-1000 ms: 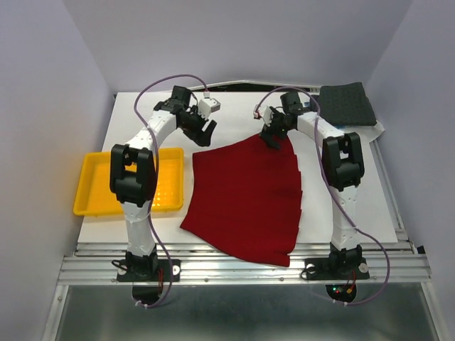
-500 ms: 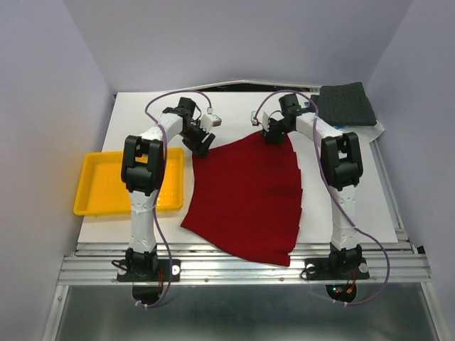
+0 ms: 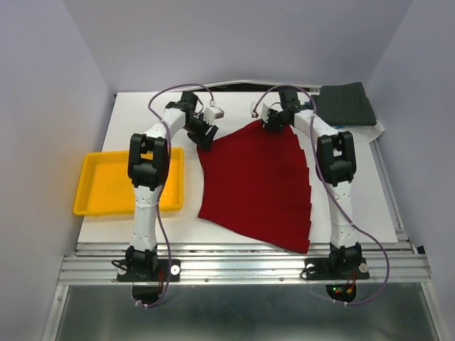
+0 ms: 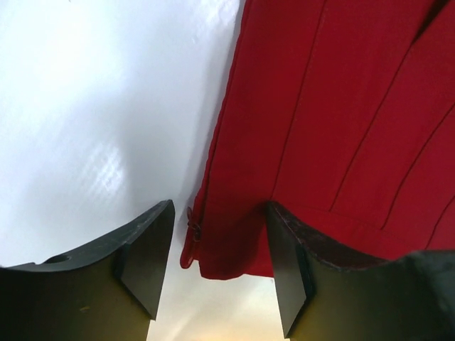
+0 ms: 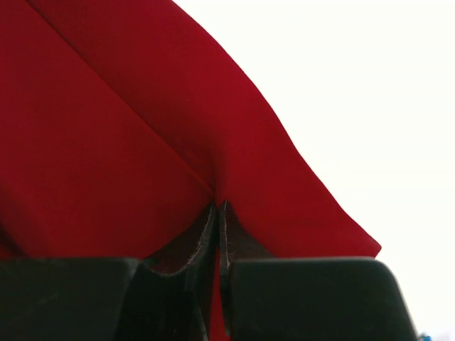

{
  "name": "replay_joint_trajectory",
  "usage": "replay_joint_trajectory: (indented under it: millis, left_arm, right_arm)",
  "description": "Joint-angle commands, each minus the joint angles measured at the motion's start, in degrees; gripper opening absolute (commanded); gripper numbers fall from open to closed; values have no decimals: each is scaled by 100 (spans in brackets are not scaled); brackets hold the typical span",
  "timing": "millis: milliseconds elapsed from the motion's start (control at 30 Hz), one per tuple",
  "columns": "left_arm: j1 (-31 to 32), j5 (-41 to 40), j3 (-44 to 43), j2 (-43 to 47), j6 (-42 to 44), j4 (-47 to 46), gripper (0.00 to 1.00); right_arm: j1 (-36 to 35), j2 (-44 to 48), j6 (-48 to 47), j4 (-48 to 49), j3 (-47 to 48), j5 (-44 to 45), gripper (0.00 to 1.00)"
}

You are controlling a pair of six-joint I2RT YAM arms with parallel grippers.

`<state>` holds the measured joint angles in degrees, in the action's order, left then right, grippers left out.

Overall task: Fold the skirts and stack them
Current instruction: Fold the skirt

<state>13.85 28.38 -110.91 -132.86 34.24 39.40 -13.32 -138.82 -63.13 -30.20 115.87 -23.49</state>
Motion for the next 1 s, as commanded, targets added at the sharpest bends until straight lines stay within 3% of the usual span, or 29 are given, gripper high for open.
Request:
replay_joint_trajectory:
  millis: [0,300,400,467,500,567,800,967]
  left_arm:
    - [-136,518,-649,-266,-75,463,65]
    - [-470,950,-1108,-601,-330,727,53]
    - [-479,915,-1099,-619,-365,649,39]
    - [-479,862,-1064,-610,-427,491,22]
    - [-479,819,-1090,-610,-436,464,9]
    - [-479,783,-1160,-592,-479,385,0]
    - [-479,555,-1319,-285,-471,262,0]
    - [-436,353,-275,672,-252,-282,0]
  right_arm:
    - [137,-329,-190,92,76,415,8]
    - [137,-303,-340,470,-162,538,1]
    - [137,-329,-340,637,-144,573,1]
    - [137,-356,-314,786,-100,599,1]
    - [137,-356,-279,874,-83,660,1]
    - [137,-356,-165,1199,-13,740,1]
    - [137,-146,222,1666,462,828,1]
    - [137,680,214,1736,77,977,1]
